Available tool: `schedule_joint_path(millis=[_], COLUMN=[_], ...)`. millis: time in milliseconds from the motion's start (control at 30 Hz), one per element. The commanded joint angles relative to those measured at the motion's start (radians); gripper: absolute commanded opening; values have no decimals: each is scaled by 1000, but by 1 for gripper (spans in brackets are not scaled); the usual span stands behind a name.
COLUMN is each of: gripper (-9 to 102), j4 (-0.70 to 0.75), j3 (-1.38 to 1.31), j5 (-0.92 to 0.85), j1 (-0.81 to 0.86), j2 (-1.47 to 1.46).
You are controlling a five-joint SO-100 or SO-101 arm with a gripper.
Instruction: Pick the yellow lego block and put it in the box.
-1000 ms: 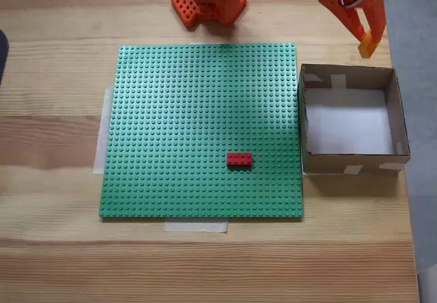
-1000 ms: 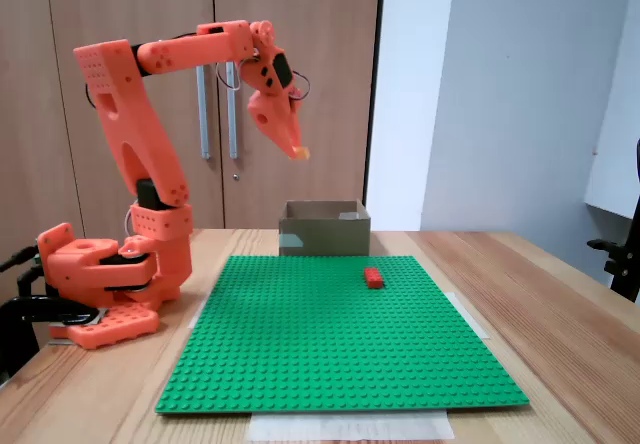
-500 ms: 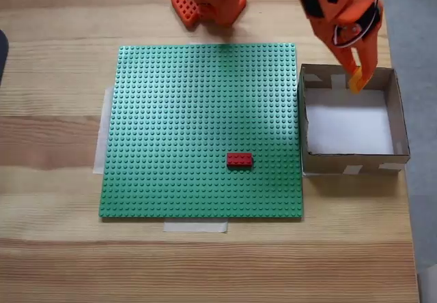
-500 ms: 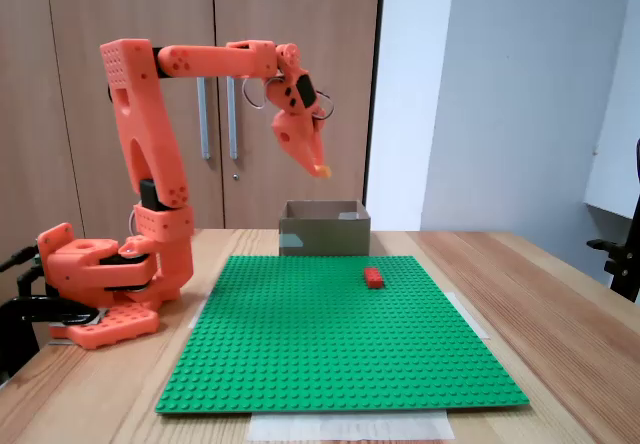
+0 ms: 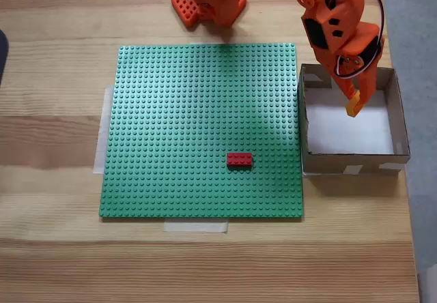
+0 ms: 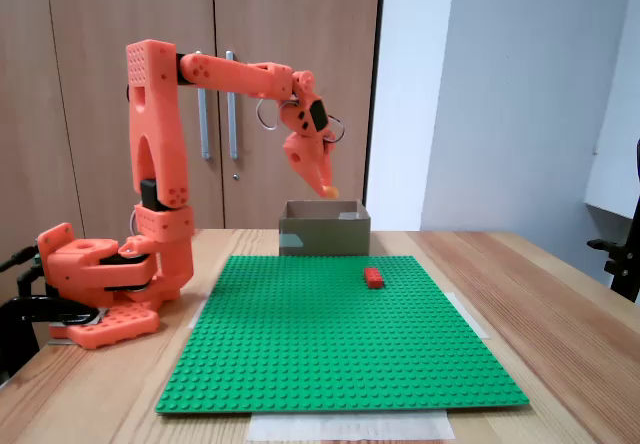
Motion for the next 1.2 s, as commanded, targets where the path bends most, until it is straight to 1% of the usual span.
schedule_joint_path(millis=[0,733,967,1167], gripper=[-1,0,0,0], j4=[-34,-107,-89,-89], j3=[3,12,-66,-75], j5=[2,20,37,43], j1=[-8,-11,0,0], j2=[-25,-192,-265,-279])
